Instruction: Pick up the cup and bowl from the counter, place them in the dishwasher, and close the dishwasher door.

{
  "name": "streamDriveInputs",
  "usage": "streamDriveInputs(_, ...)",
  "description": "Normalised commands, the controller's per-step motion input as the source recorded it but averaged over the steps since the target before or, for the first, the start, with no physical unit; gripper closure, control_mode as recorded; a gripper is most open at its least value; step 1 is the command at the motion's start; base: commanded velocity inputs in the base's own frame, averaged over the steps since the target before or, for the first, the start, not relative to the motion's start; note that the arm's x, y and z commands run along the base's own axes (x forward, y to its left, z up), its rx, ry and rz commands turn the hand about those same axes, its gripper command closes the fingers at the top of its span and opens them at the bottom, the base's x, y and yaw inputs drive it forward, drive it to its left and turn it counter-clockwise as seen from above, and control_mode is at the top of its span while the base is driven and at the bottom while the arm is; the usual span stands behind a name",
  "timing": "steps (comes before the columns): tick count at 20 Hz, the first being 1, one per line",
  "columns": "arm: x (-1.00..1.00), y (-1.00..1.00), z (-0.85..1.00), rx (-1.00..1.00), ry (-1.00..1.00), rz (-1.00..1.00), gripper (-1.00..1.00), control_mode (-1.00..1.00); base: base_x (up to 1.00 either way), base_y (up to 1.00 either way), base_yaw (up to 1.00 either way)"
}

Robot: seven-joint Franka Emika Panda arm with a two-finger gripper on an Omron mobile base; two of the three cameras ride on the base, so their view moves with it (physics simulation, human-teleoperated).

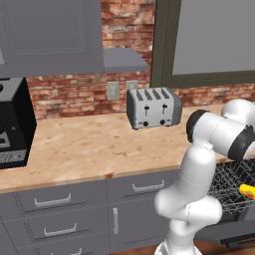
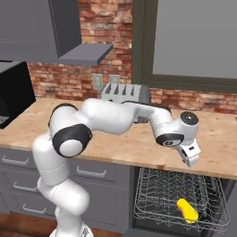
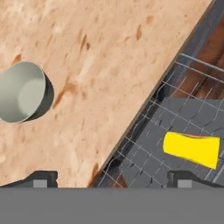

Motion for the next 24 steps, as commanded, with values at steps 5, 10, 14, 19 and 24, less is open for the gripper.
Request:
streamDriveInputs(5,0.6,0.0,-0.01,-0.01,0.04,0.0,-1.0,-1.0,0.0,0.0,0.0)
streamDriveInputs(10,0.71,-0.01,-0.08,0.0,0.05,0.0,-1.0,-1.0,0.0,0.0,0.0)
streamDriveInputs(14,0.63,-0.11,-0.27,0.04,0.05,0.0,-1.0,-1.0,0.0,0.0,0.0)
streamDriveInputs(19,0.56,-0.22,-0.53,0.11,0.06,0.0,-1.0,-1.0,0.0,0.0,0.0)
streamDriveInputs(24,0.52,-0.35,-0.28,0.1,0.02,0.0,-1.0,-1.0,0.0,0.0,0.0)
